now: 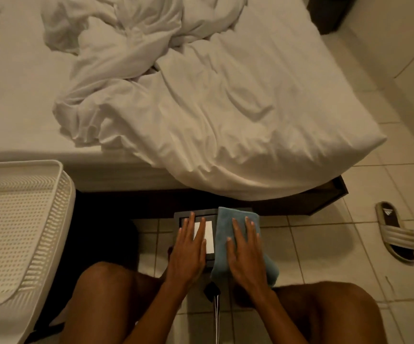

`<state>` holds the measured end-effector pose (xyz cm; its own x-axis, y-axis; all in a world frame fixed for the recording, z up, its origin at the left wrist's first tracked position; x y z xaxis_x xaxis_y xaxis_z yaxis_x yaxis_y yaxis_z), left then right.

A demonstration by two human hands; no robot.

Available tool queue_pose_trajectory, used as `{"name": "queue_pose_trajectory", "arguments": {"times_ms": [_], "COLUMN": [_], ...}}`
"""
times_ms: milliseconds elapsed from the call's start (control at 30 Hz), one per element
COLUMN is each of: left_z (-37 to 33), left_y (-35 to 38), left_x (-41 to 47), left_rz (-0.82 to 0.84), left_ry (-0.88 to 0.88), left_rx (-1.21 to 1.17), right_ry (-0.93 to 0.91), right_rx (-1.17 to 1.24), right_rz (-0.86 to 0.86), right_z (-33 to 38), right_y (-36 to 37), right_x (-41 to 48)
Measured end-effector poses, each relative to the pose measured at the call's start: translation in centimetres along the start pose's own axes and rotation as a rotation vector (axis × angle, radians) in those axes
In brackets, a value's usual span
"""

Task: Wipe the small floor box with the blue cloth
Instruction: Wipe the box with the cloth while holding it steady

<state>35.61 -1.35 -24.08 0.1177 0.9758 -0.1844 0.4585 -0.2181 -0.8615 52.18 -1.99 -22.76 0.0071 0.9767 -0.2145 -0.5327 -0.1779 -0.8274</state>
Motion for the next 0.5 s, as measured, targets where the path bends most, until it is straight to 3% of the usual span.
{"name": "queue_pose_trajectory", "arguments": {"times_ms": [100, 267, 500], "left_z": [-1.9, -4.8, -5.7], "left_y": [-0.8, -0.7, -0.4], "left_x": [-1.3, -0.9, 2.3], "left_rz": [-0.068, -0.054, 0.022], "left_ry": [0.027, -0.056, -0.464], "left_rx": [-0.086, -0.285, -0.722], "right_ry": [0.004, -0.077, -0.061], "right_rx": [0.102, 0.012, 0.158], "right_rz": [-0.008, 0.098, 0.078], "right_z": [-0.9, -2.3, -2.8], "right_y": [-1.8, -3.6, -4.9], "right_x": [0.6, 2.0, 1.8]}}
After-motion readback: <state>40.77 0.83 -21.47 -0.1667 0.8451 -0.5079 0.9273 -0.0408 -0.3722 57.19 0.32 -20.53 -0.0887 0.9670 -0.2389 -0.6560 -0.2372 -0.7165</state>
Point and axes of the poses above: each hand's wrist, its own x-axis towards the middle knuckle, its own y-axis out of the palm, z = x × y, the point moved 5 cm from there along x, towards the middle knuckle, and after that the axes turned 1 degree about -x, right-handed, at the moved point
